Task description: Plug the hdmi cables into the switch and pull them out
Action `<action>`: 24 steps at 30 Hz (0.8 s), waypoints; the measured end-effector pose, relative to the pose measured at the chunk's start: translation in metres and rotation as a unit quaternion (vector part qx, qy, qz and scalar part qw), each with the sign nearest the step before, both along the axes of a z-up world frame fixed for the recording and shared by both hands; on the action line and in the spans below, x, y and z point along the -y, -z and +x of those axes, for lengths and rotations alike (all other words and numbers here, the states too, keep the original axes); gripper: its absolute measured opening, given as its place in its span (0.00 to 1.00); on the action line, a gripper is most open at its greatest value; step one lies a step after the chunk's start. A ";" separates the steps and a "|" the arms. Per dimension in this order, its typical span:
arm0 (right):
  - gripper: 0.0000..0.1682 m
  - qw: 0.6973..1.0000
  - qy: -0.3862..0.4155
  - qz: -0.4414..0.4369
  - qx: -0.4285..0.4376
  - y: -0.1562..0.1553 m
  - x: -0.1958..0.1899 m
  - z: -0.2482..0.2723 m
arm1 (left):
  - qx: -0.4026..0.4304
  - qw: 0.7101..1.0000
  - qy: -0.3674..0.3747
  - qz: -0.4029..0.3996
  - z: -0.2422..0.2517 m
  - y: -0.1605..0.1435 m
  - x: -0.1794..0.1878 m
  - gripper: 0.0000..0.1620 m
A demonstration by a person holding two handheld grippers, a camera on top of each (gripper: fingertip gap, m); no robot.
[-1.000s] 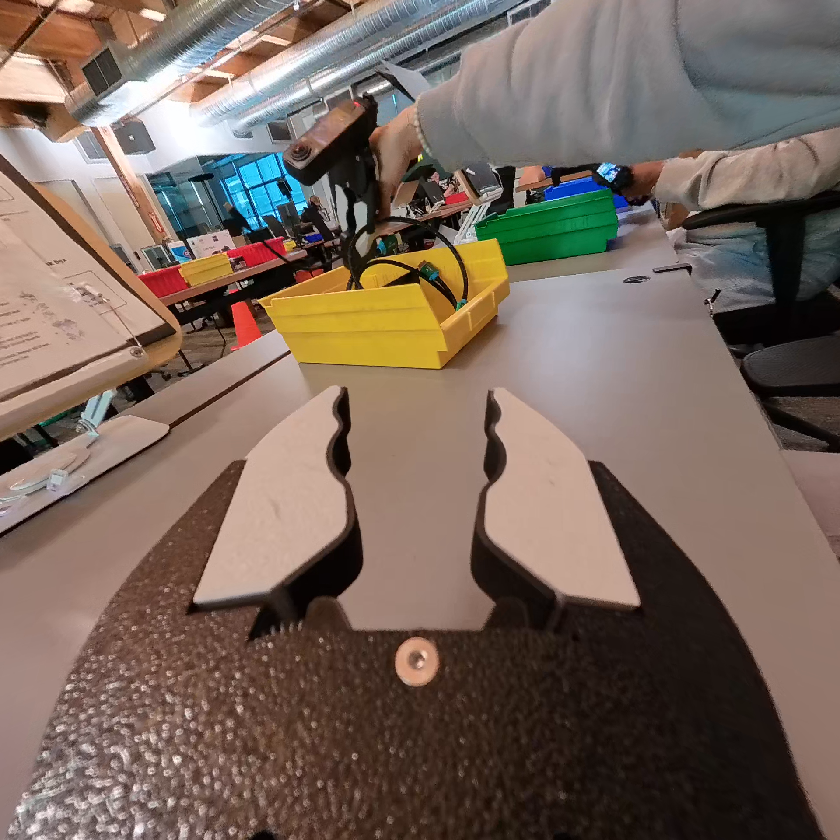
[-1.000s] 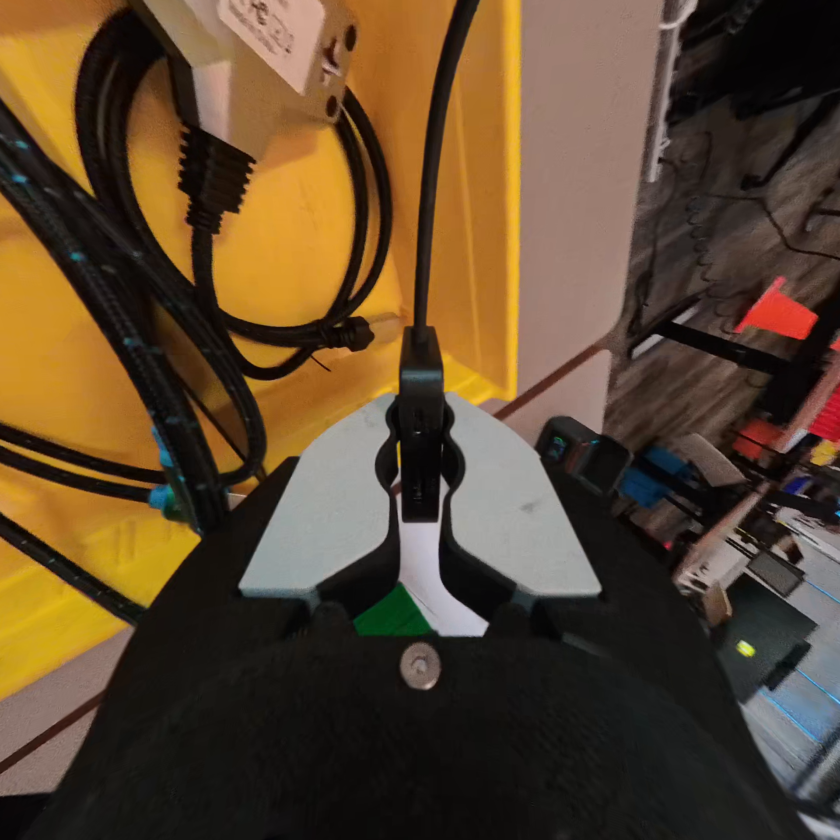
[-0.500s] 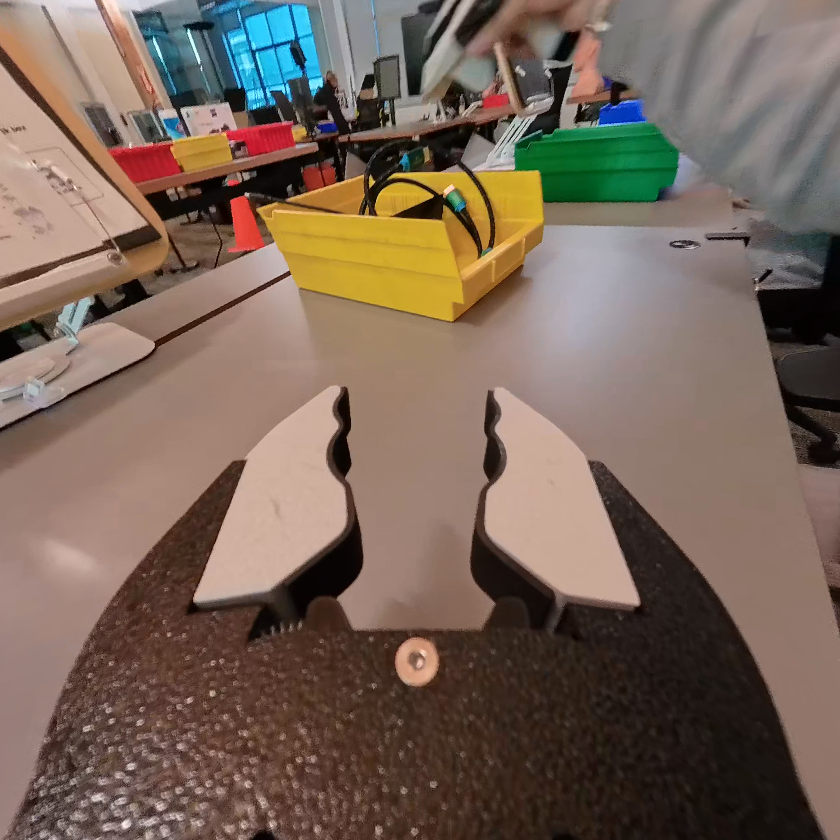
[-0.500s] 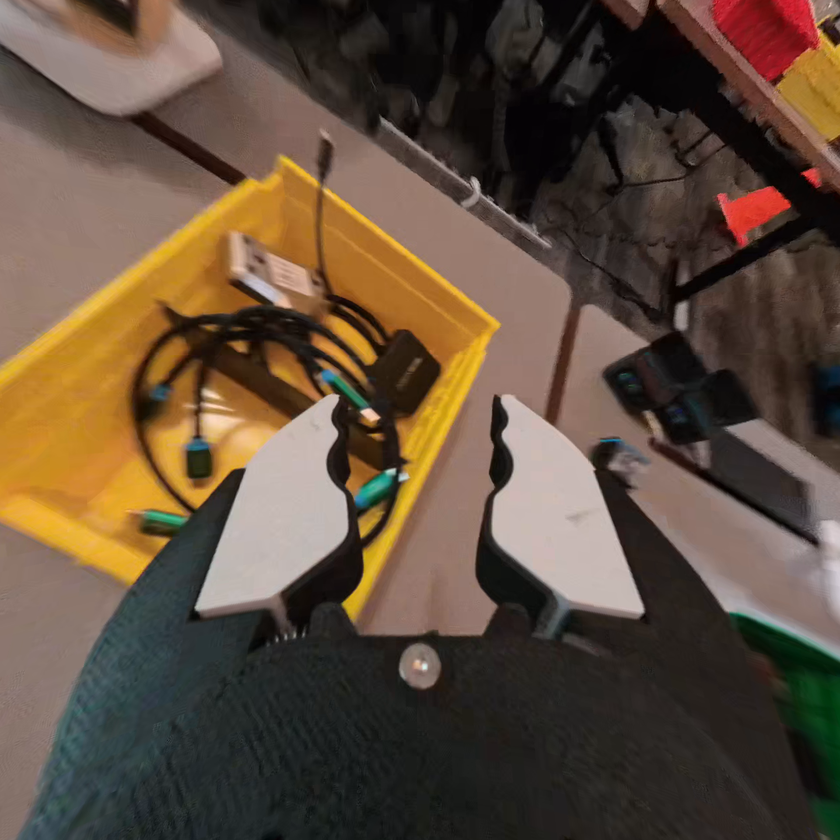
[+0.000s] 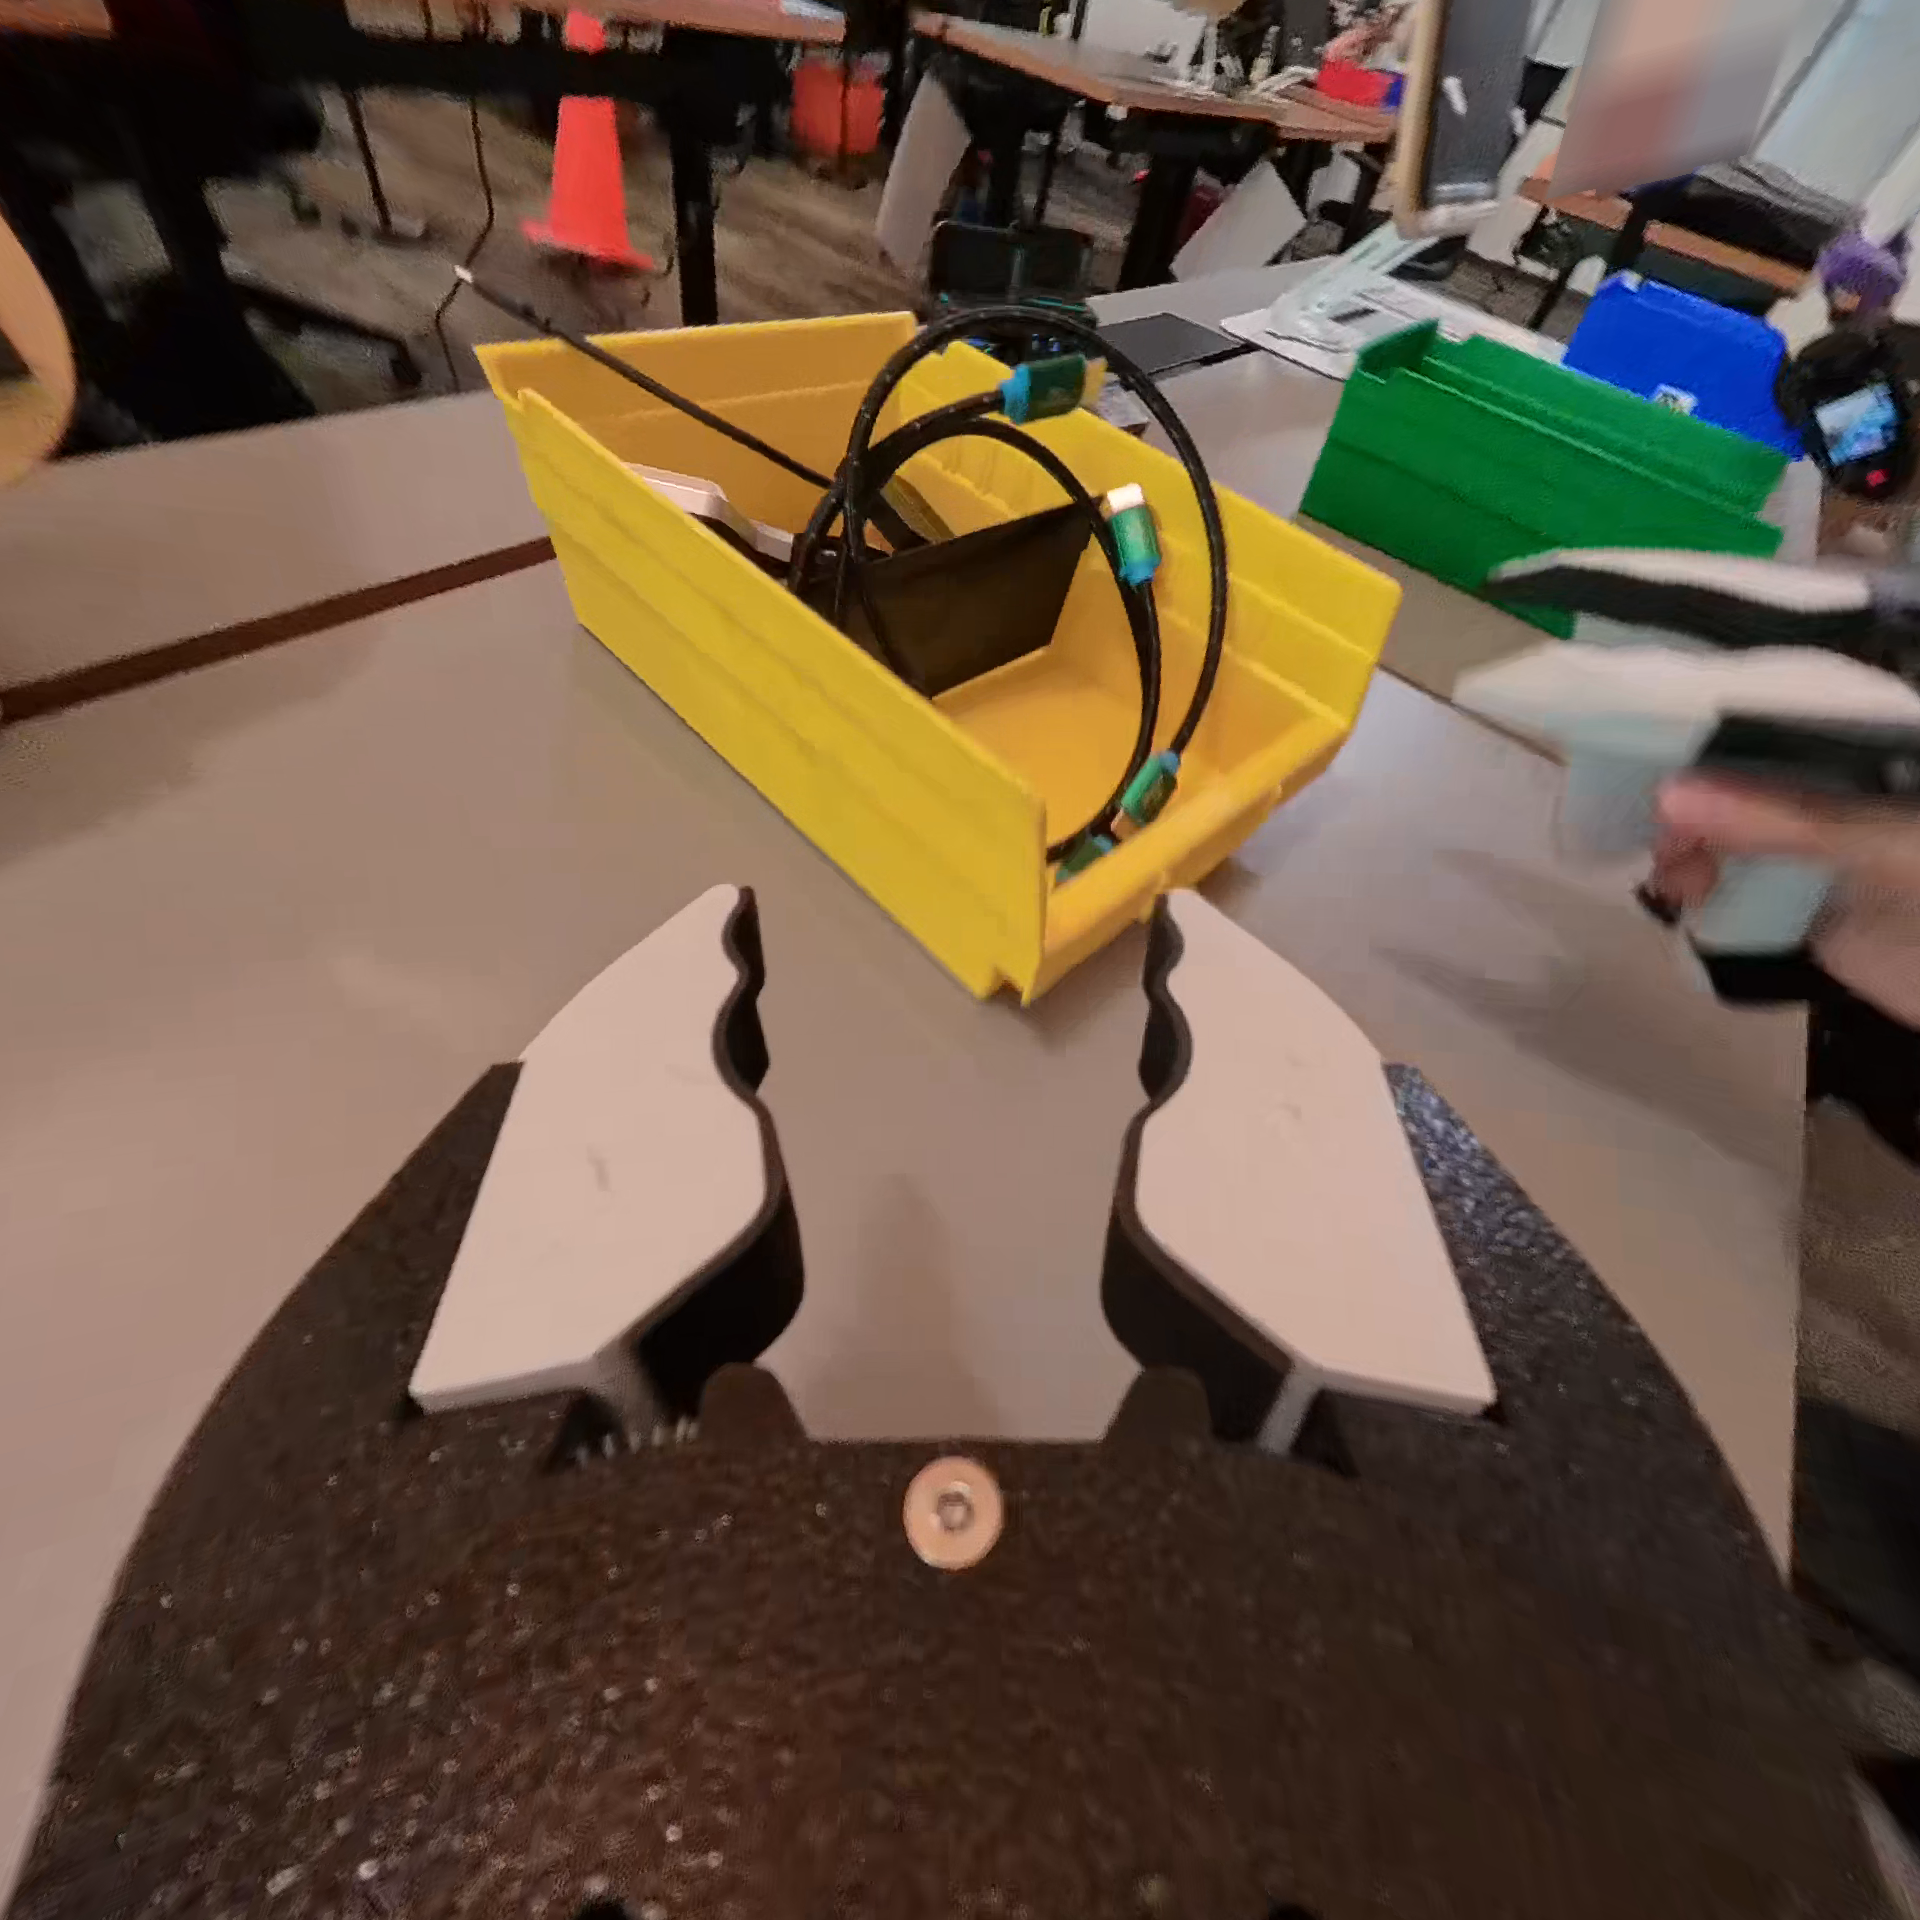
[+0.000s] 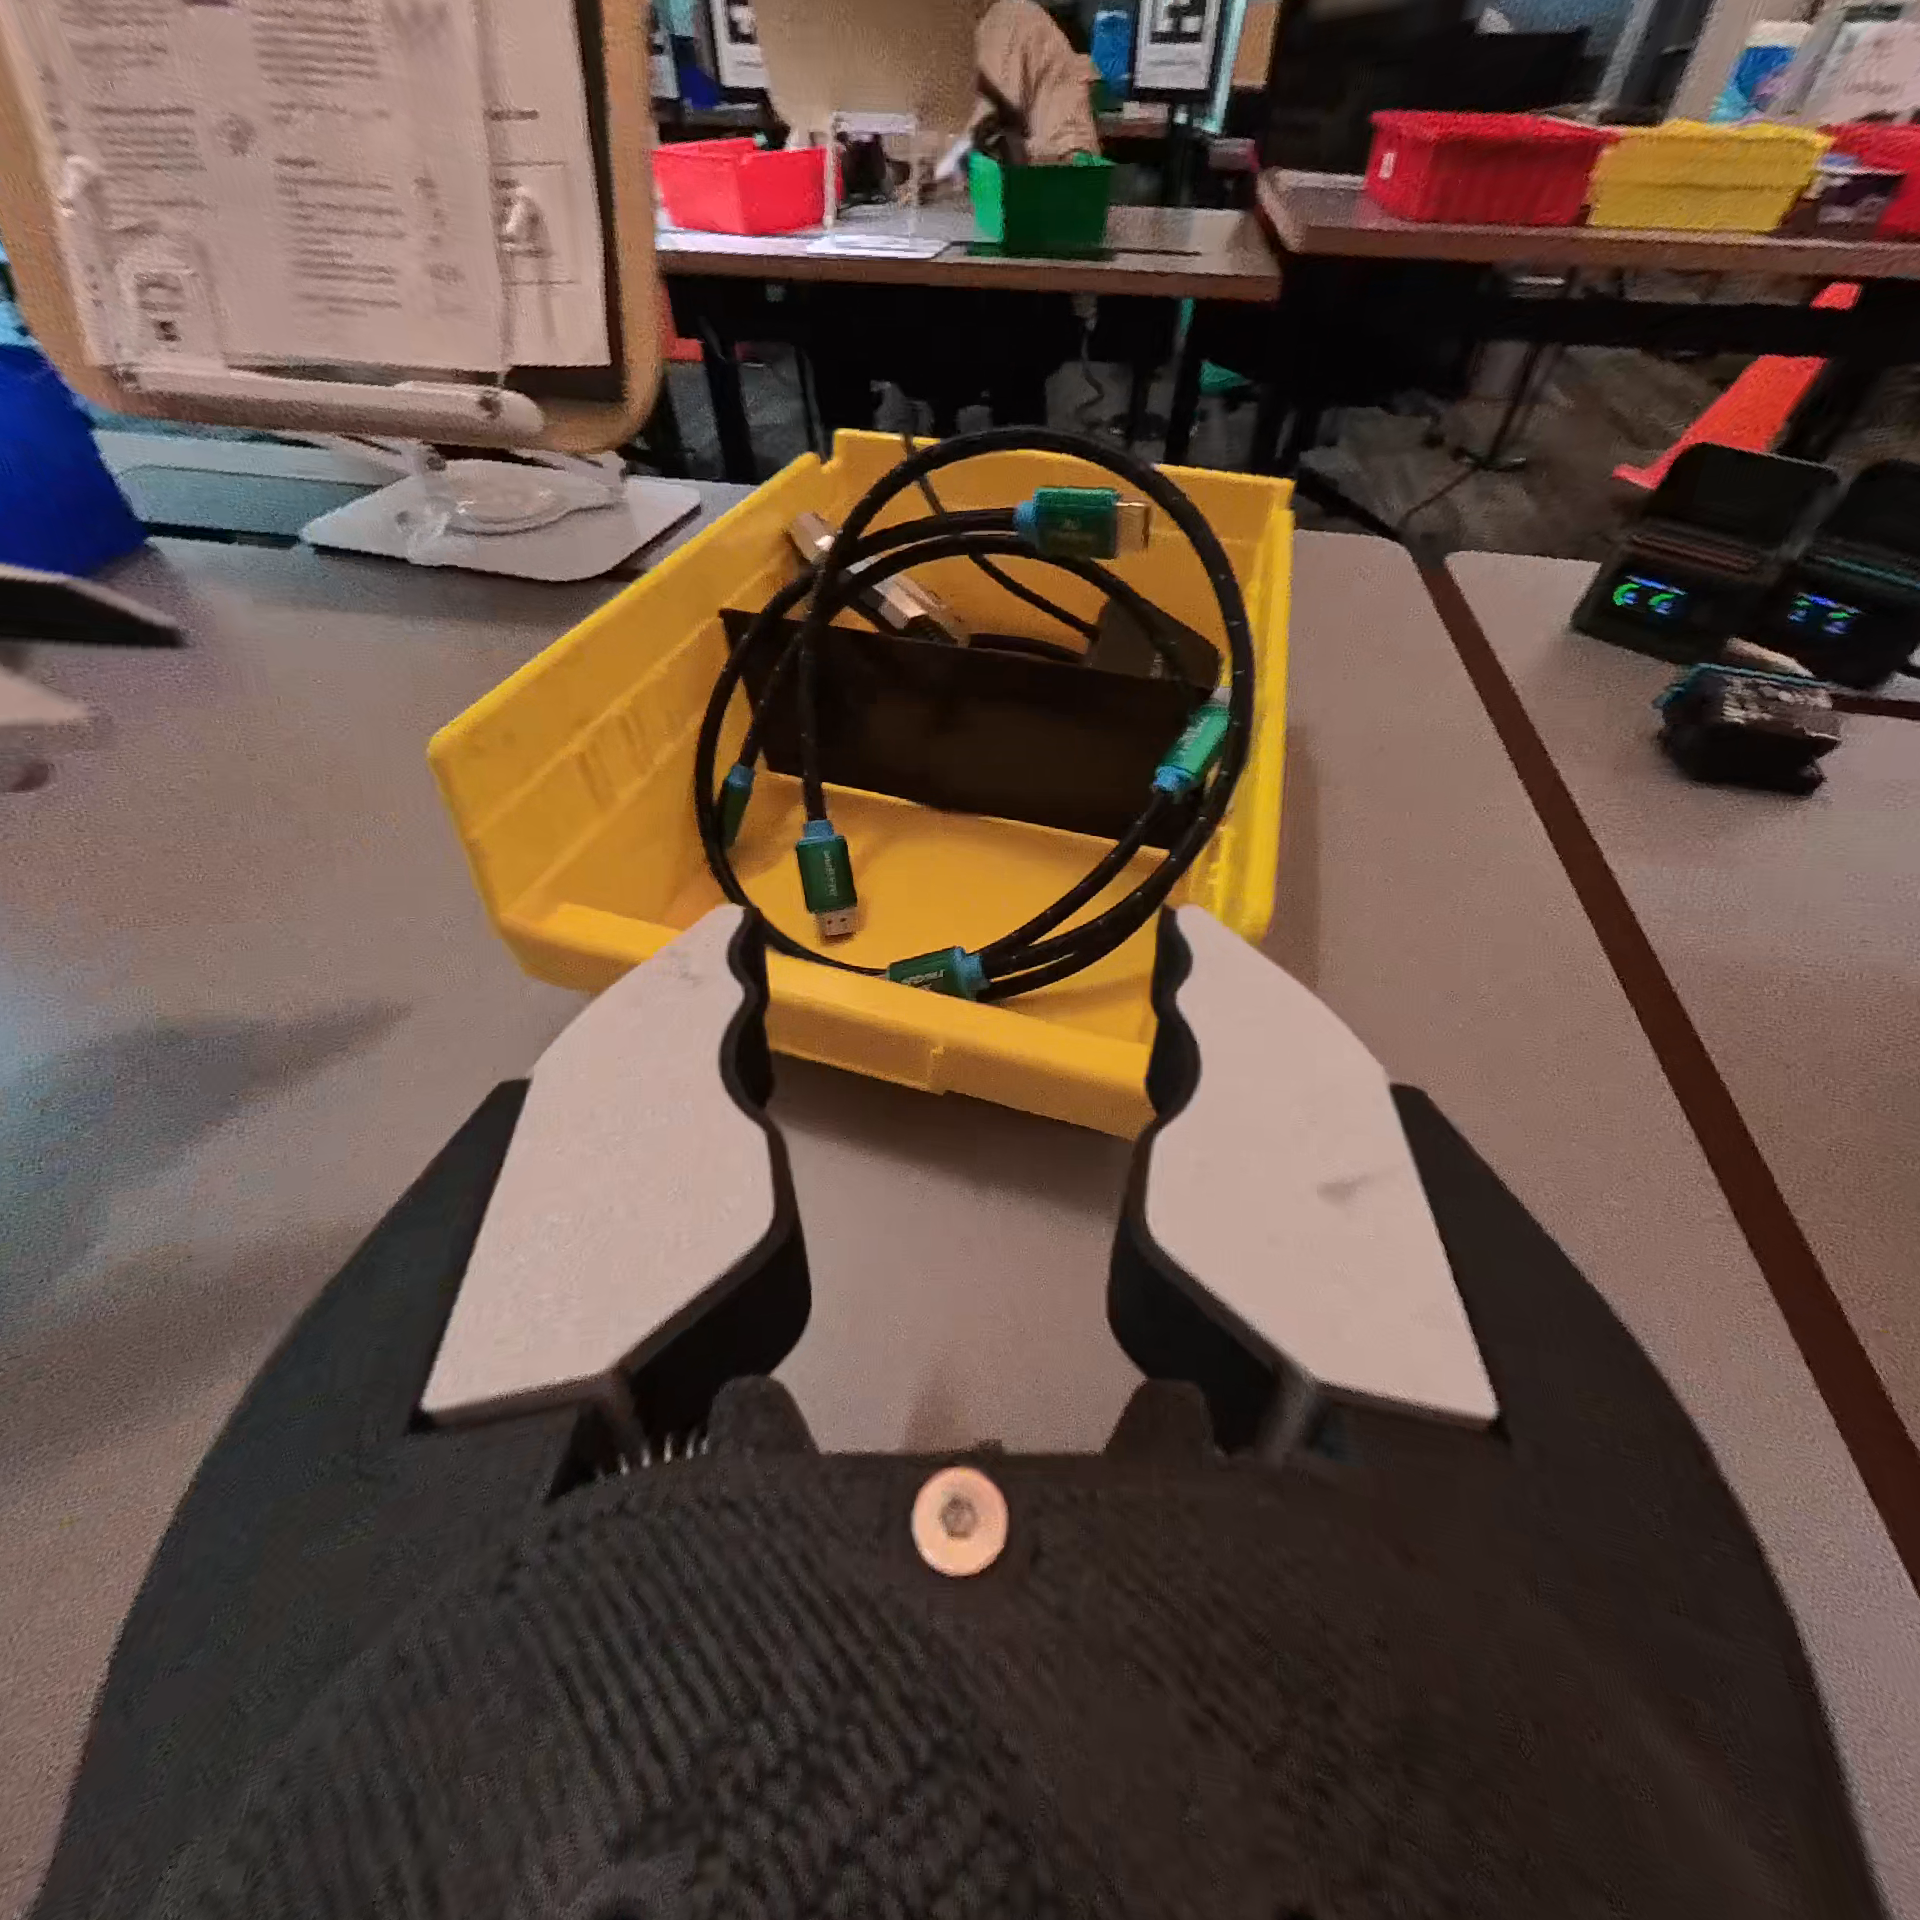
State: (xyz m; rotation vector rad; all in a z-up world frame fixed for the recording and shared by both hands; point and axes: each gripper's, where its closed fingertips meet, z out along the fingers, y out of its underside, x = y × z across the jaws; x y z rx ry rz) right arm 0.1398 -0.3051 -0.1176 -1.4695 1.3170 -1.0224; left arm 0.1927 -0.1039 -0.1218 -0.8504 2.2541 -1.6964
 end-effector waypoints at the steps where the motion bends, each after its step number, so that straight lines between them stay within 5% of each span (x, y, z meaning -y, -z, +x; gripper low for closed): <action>1: 0.42 1.000 -0.012 -0.007 -0.008 0.001 -0.002 -0.002 | -0.018 1.000 -0.009 0.000 0.007 0.000 0.013 0.44; 6: 0.42 0.998 0.019 -0.060 -0.031 0.007 0.026 -0.009 | -0.017 0.994 -0.094 0.045 0.056 0.005 0.051 0.44; 16: 0.52 0.996 0.076 -0.012 -0.042 0.012 0.051 -0.013 | -0.092 0.959 -0.117 0.242 0.110 0.055 0.083 0.43; 17: 0.53 0.995 0.082 -0.012 -0.048 0.015 0.052 -0.013 | -0.104 0.958 -0.113 0.244 0.110 0.060 0.084 0.40; 20: 0.55 0.994 0.090 -0.020 -0.054 0.015 0.052 -0.013 | -0.102 0.953 -0.111 0.262 0.115 0.071 0.072 0.12; 24: 0.55 0.996 0.083 -0.022 -0.037 0.005 0.047 -0.014 | -0.073 0.954 -0.096 0.275 0.120 0.071 0.027 0.06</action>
